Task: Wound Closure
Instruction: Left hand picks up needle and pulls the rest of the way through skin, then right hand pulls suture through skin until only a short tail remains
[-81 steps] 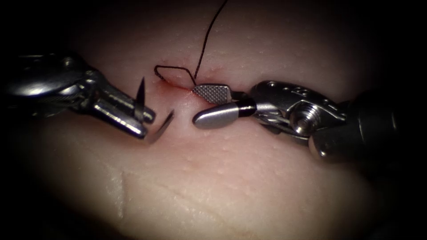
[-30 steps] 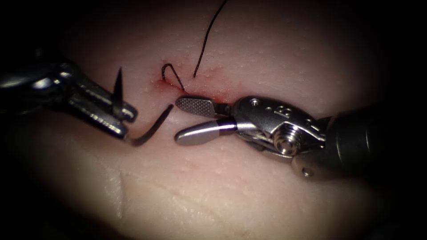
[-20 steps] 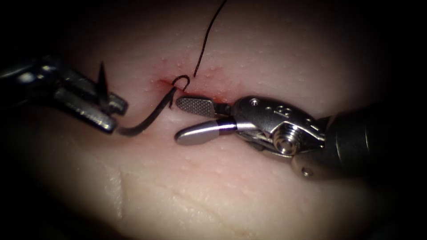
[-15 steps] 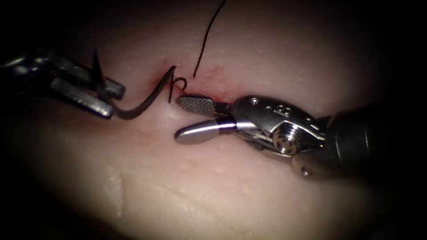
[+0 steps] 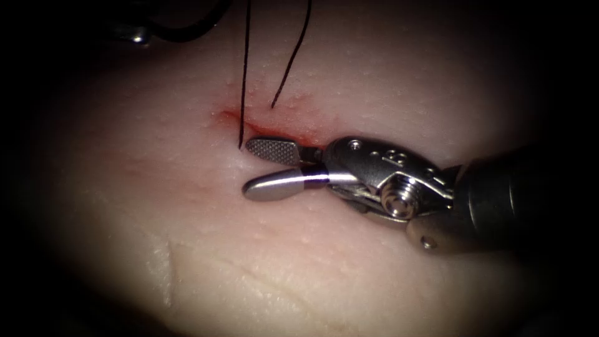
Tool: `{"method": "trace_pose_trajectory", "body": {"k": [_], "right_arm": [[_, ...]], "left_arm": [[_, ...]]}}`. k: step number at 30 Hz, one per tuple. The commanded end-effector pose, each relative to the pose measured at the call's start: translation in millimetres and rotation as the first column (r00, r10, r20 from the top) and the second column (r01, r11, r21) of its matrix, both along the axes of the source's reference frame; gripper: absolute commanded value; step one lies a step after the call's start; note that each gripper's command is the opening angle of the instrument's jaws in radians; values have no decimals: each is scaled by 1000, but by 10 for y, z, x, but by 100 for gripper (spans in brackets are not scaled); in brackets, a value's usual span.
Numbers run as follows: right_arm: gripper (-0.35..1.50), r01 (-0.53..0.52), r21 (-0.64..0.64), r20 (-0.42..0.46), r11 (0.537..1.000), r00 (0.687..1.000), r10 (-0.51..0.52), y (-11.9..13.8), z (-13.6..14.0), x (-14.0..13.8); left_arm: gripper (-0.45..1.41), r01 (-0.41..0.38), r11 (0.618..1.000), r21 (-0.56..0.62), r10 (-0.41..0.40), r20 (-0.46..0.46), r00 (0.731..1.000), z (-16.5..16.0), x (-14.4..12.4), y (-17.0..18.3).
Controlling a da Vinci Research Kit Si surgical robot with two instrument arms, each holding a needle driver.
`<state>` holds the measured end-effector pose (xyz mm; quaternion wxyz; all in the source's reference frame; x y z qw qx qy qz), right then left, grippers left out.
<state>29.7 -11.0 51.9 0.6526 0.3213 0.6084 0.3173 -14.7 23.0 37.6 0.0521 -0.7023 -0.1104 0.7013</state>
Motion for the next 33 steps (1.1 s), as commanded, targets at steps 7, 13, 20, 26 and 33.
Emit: {"method": "trace_pose_trajectory", "body": {"k": [7,13,20,26,33], "right_arm": [[46,1,3,-1,1000,1000,-1,-7,4,6],[46,-9,13,5,1000,1000,9,1,4,9],[46,-26,31,7,999,1000,25,25,-4,20],[42,-26,33,12,999,1000,26,27,-5,30],[-35,-20,30,7,999,1000,20,25,-3,33]], "left_arm": [[-45,71,996,-51,-70,29,997,-8,1,7],[-45,98,993,-67,-95,60,994,-12,7,4],[-45,85,993,-86,-79,74,994,-8,6,-20],[-45,81,993,-81,-75,75,994,-8,9,-22],[-45,79,994,-71,-74,74,995,-8,11,-24]]}}
